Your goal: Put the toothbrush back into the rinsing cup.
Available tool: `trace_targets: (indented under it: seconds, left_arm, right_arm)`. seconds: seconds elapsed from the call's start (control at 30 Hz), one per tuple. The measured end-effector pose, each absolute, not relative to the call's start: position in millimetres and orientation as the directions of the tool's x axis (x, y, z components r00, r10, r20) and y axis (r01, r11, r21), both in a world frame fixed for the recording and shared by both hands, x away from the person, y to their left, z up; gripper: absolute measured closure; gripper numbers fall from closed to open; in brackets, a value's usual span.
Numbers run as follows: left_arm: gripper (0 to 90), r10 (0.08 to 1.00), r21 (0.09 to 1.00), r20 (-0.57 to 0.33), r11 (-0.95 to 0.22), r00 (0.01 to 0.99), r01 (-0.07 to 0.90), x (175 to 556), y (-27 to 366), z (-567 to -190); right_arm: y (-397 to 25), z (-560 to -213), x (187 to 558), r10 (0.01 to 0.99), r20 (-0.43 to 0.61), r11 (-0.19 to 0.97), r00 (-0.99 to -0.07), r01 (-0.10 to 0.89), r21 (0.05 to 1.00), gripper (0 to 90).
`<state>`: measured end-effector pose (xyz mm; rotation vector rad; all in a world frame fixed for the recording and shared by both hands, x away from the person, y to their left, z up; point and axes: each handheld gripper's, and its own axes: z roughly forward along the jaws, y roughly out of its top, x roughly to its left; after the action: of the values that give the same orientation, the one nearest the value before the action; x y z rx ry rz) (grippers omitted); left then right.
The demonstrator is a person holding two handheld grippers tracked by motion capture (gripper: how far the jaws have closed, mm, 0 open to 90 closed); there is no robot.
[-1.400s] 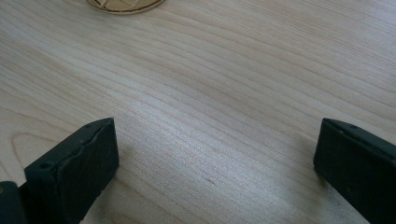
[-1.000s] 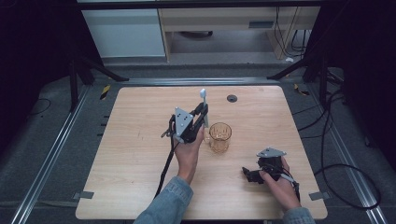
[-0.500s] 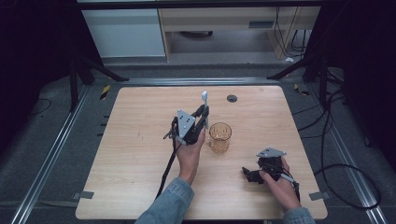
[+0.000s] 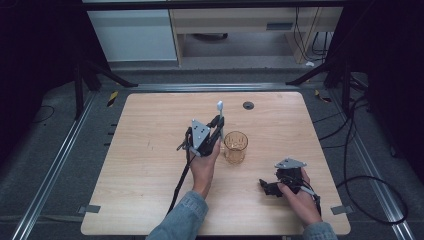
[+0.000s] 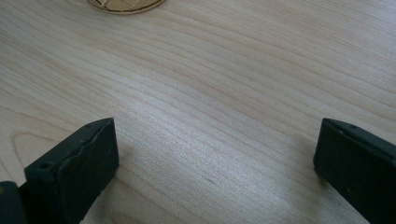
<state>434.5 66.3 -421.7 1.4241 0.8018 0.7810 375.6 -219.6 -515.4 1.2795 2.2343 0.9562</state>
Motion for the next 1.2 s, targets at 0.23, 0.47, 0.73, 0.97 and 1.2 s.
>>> trace_targets:
  seconds: [0.23,0.47,0.73,0.97,1.2]
  left_arm:
    - [79.0,0.848,0.999,-0.016,-0.003,0.530,0.034,436,64,-432]
    - [79.0,0.848,0.999,-0.015,-0.010,0.529,0.045,437,65,-437]
    - [78.9,0.841,0.998,-0.016,-0.015,0.540,0.054,437,65,-442]
    - [78.9,0.842,0.998,-0.015,-0.024,0.539,0.065,437,66,-449]
    - [78.9,0.840,0.997,-0.023,-0.023,0.542,0.078,438,68,-456]
  right_arm:
    - [-220,-515,376,0.863,-0.003,0.351,-0.506,0.595,0.723,0.4]
    - [-220,-515,376,0.862,-0.002,0.351,-0.507,0.594,0.724,0.4]
    - [-220,-515,376,0.863,0.000,0.349,-0.505,0.595,0.724,0.4]
    - [-220,-515,376,0.863,-0.001,0.349,-0.505,0.595,0.724,0.3]
    - [-220,-515,376,0.862,-0.002,0.351,-0.507,0.594,0.724,0.4]
